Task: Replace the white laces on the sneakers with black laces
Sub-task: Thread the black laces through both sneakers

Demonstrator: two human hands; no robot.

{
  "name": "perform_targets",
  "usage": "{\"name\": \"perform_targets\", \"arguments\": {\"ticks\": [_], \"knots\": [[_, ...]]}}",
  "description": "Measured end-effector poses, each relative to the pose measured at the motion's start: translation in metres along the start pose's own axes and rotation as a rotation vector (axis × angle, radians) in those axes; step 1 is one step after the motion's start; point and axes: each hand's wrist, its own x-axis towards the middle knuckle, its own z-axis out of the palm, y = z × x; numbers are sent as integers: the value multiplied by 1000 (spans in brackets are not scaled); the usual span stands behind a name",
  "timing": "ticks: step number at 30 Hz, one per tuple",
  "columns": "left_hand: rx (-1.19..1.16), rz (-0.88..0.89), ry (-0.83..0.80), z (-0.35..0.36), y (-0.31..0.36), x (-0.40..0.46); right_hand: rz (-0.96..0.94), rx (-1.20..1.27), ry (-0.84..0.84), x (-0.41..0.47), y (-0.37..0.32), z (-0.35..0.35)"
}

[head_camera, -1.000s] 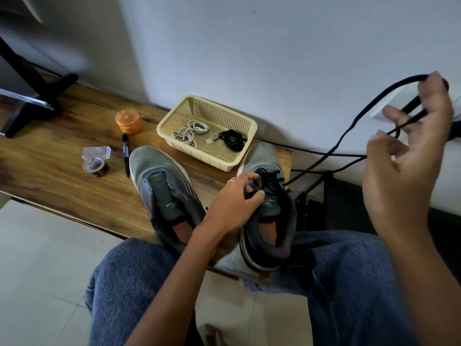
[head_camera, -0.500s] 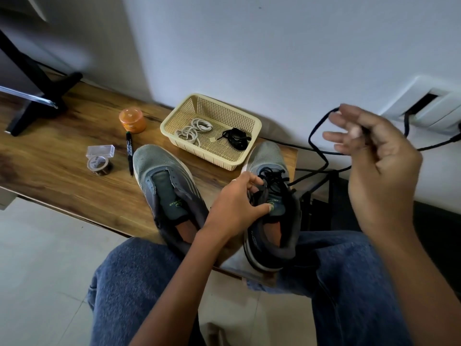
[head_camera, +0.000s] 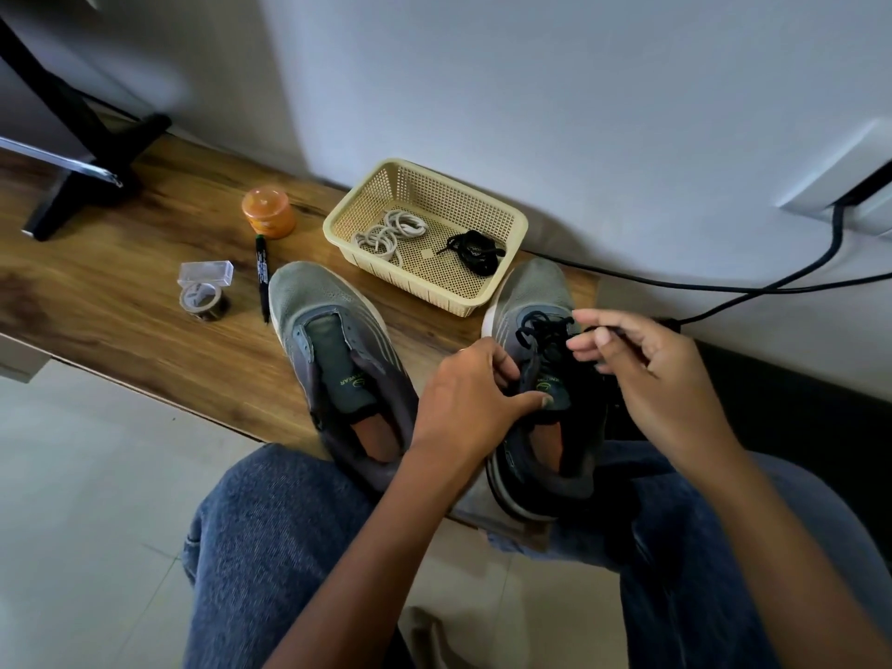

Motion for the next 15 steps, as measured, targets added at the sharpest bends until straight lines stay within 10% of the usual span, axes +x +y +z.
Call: {"name": "perform_targets", "arguments": {"ticks": [15], "knots": [[29,-13,-68,1,0,3,-147,64,409,0,-22,-25]]}}
